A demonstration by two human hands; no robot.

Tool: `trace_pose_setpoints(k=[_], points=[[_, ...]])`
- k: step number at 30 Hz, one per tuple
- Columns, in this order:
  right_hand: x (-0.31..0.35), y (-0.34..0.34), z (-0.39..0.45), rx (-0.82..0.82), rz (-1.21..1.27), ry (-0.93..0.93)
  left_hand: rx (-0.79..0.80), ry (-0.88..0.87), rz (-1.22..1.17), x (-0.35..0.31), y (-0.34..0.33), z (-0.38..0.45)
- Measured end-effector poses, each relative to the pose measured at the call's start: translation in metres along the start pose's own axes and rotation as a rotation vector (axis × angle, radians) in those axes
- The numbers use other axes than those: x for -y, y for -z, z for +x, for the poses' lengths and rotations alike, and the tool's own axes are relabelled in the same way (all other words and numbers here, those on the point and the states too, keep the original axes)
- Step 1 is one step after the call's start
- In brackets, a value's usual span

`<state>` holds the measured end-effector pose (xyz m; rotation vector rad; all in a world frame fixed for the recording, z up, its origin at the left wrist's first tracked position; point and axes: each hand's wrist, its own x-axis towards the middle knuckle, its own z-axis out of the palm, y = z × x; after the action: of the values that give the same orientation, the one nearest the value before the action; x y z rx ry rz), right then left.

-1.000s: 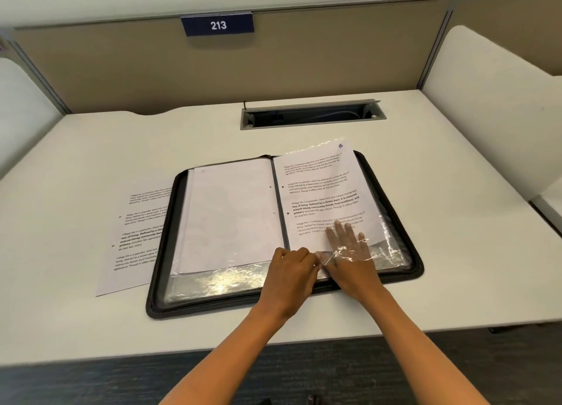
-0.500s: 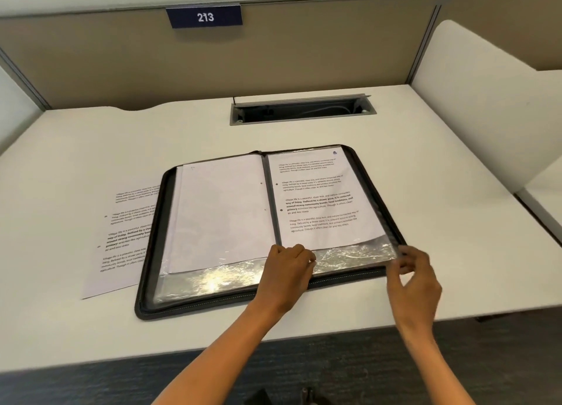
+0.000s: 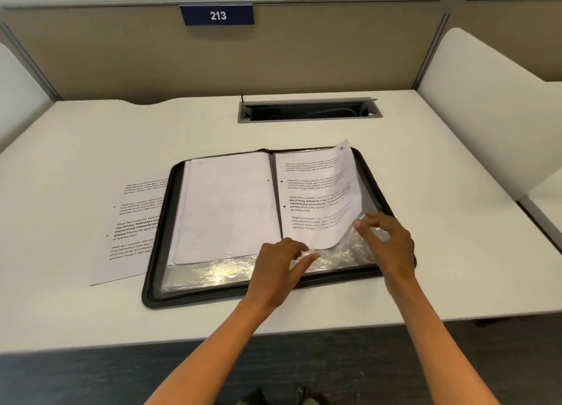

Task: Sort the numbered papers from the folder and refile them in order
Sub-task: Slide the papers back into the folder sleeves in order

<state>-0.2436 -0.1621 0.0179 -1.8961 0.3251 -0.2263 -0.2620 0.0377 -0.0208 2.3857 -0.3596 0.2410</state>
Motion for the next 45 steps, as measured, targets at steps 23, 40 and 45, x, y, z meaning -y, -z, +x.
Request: trace_pose_setpoints(k=[23,40,45], points=[[0.036,-0.229,-0.097,0.950,-0.861,0.531,-0.272,1.199,0.335,0.185,0.171,-0.039],[0.027,-0.220,-0.082,0.993,-0.797,0.536,-0.779,0.943,0.095,0.159,0.226,0.007],[0.033,-0.209,-0.077,1.027,-0.708,0.503,-0.880,0.878,0.062,0.151,0.247,0.024]])
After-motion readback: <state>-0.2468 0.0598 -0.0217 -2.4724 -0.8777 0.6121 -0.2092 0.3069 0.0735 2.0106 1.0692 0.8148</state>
